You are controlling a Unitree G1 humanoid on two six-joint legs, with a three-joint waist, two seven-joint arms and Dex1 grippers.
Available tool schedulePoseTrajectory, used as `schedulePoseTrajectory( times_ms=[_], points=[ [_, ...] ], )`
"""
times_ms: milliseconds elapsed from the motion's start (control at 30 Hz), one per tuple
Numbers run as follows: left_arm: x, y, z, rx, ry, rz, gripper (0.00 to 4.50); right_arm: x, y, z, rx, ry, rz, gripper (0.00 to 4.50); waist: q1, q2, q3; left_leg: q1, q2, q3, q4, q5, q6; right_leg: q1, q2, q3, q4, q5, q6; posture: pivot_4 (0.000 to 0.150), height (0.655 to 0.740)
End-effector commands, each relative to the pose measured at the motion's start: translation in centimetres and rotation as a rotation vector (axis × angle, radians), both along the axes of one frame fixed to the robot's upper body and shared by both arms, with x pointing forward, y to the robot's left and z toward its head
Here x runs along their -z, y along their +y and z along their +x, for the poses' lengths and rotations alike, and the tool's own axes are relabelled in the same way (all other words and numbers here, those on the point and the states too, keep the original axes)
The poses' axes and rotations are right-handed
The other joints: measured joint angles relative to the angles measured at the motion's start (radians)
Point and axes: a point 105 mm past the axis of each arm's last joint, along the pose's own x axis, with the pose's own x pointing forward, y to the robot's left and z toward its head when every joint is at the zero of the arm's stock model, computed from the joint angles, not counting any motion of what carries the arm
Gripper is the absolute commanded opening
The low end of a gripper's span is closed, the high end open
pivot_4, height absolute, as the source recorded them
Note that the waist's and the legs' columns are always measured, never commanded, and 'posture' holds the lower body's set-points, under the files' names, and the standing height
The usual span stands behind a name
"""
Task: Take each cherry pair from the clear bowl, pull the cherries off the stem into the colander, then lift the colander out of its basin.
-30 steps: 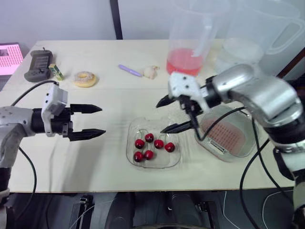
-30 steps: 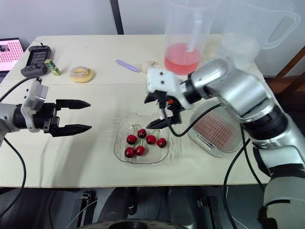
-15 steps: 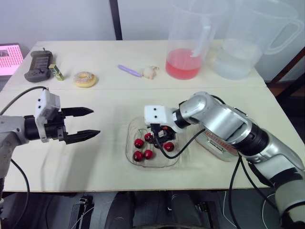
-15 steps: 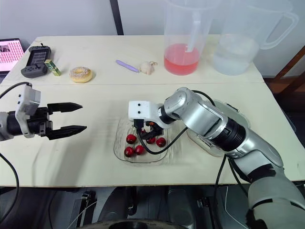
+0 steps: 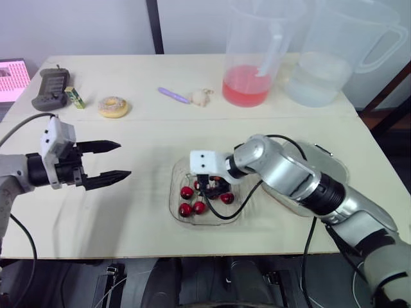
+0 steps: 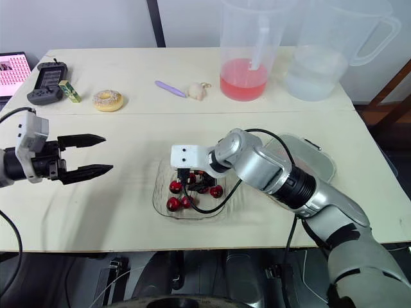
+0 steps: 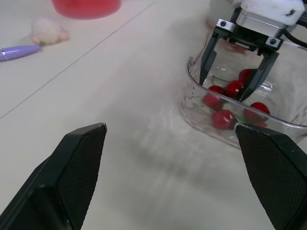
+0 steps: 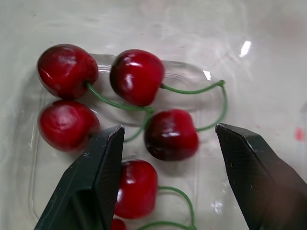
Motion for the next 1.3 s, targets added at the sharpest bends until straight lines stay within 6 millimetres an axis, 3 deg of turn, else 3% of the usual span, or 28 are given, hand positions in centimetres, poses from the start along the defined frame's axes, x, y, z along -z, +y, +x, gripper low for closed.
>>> schedulePoseTrajectory(
  times_ms=[33,100,167,333,633,1000,1133,1300],
  points=[
    [-1.0,0.2,-0.2,-0.005,-0.042,0.021,4.5,-0.3,0.3,0.0,-0.01,-0.021,0.006,3.18,0.0,0.0,0.0,0.0,0.0,0.0,0.0,0.0,0.0,0.0,0.0,0.0,0.0,0.0,0.0,0.15,0.7383],
    [-0.9,0.2,-0.2,-0.004,-0.042,0.022,4.5,-0.1,0.3,0.0,-0.009,-0.018,0.001,3.18,0.0,0.0,0.0,0.0,0.0,0.0,0.0,0.0,0.0,0.0,0.0,0.0,0.0,0.0,0.0,0.15,0.7383],
    [-1.0,0.2,-0.1,-0.006,-0.045,0.023,4.5,0.0,0.4,0.0,-0.009,-0.015,0.001,2.69,0.0,0.0,0.0,0.0,0.0,0.0,0.0,0.0,0.0,0.0,0.0,0.0,0.0,0.0,0.0,0.15,0.7383],
    [-1.1,0.2,-0.1,-0.005,-0.048,0.024,4.5,0.1,0.5,-0.1,-0.017,-0.027,-0.004,0.69,0.0,0.0,0.0,0.0,0.0,0.0,0.0,0.0,0.0,0.0,0.0,0.0,0.0,0.0,0.0,0.15,0.7383],
    [-1.0,-0.2,0.1,0.009,-0.042,0.01,4.5,-0.9,0.2,0.0,-0.016,-0.07,0.002,0.69,0.0,0.0,0.0,0.001,0.0,0.0,0.0,0.0,0.0,0.0,0.0,0.0,0.0,0.0,-0.001,0.15,0.7383],
    [-2.0,-0.9,0.6,0.03,-0.041,-0.082,4.5,-8.5,-1.8,-1.2,0.007,-0.1,0.221,0.69,0.002,0.0,0.0,0.0,0.0,-0.001,0.0,0.0,0.0,0.001,0.0,-0.001,0.0,0.0,0.0,0.15,0.7383],
    [-3.4,-1.5,1.3,0.039,-0.051,-0.157,4.5,-12.6,-1.3,-1.6,-0.07,-0.298,0.394,0.69,0.001,0.0,0.0,0.001,0.0,-0.001,0.0,0.0,0.0,0.001,0.0,-0.001,0.0,0.0,0.0,0.15,0.7383],
    [-5.1,-3.1,2.4,0.062,-0.068,-0.262,4.5,-14.2,-0.6,-1.5,-0.053,-0.458,0.514,0.69,0.001,0.0,0.0,0.001,0.0,-0.002,0.0,0.0,0.0,0.002,0.001,-0.001,0.0,0.002,0.003,0.15,0.7383]
  ],
)
